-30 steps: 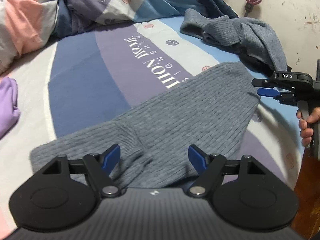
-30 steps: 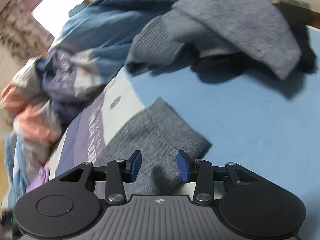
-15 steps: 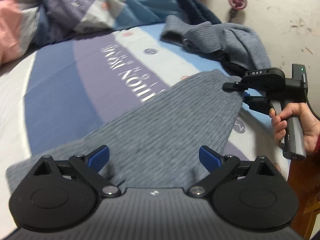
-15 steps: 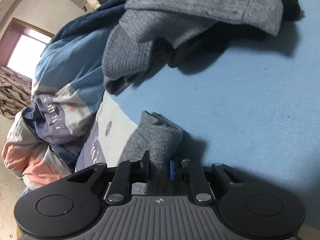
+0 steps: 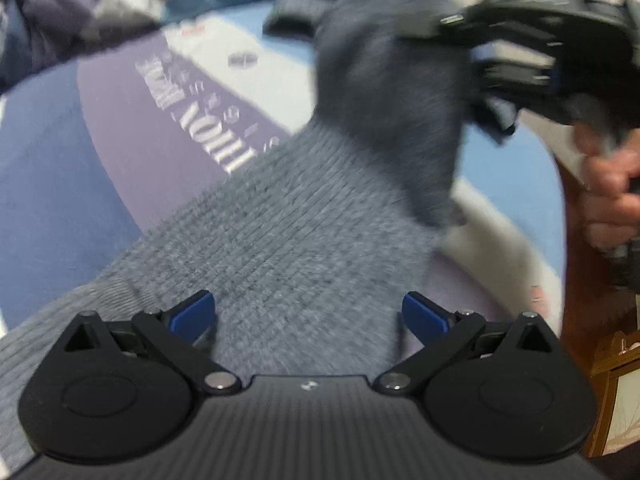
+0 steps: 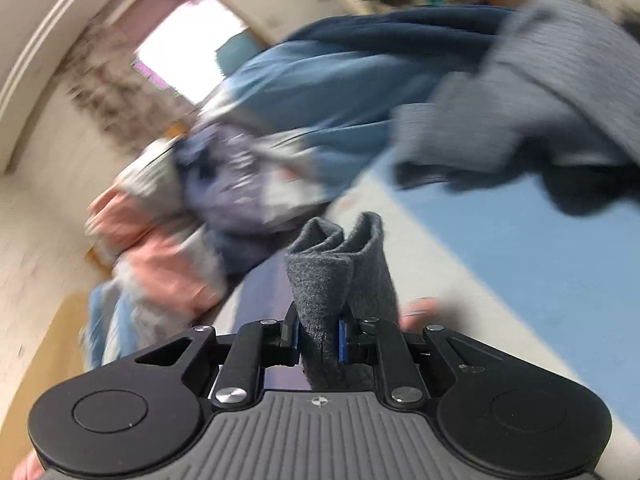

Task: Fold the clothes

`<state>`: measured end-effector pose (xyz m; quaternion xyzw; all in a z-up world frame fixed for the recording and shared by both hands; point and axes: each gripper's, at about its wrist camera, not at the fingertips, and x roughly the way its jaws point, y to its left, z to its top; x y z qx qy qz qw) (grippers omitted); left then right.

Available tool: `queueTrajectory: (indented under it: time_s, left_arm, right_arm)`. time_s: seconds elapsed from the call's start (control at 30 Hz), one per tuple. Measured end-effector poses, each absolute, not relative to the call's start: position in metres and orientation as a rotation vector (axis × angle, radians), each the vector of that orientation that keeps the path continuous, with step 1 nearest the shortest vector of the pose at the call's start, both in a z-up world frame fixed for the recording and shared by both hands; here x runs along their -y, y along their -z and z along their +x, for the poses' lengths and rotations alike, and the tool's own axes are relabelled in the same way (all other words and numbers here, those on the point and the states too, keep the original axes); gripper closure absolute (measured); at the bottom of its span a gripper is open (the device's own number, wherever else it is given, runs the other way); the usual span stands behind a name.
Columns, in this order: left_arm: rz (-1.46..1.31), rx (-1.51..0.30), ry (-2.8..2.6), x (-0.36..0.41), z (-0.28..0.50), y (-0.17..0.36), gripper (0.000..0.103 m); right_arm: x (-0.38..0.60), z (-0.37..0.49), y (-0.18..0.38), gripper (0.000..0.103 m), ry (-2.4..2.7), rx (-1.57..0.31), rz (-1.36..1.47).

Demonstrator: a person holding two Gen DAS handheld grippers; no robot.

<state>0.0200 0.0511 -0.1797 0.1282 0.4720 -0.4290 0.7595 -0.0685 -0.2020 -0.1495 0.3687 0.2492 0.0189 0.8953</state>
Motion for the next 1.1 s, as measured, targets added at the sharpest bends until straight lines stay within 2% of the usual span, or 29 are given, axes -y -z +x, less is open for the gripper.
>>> queueTrajectory:
  time_s: [0.17, 0.43, 0.67, 0.83, 0.97, 1.07, 1.1]
  left_arm:
    - [0.277, -0.985, 0.861, -0.107, -0.013, 0.15, 0.001]
    - [0.175, -1.054, 0.565, -0.202, -0.034, 0.152, 0.001]
    - [0.183, -1.052, 0.42, -0.247, -0.056, 0.155, 0.001]
    - [0.175, -1.068, 0.389, -0.273, -0.065, 0.157, 0.001]
    - [0.165, -1.069, 0.374, -0.293, -0.069, 0.153, 0.001]
    - [0.164, -1.072, 0.358, -0.303, -0.071, 0.152, 0.001]
    - [0.168, -1.072, 0.351, -0.305, -0.071, 0.152, 0.001]
  right_arm:
    - [0.141, -0.052, 0.132, 0.086, -0.219, -0.54, 0.607]
    - [0.022, -0.041, 0.138, 0.086, -0.414, -0.586, 0.315]
    - [-0.068, -0.041, 0.141, 0.086, -0.529, -0.587, 0.021]
    - [-0.122, -0.032, 0.173, 0.085, -0.552, -0.705, -0.213]
    - [-0.137, -0.029, 0.187, 0.083, -0.55, -0.763, -0.267]
    - [-0.141, -0.026, 0.186, 0.066, -0.559, -0.801, -0.259]
    - [-0.144, -0.025, 0.185, 0.051, -0.581, -0.819, -0.264]
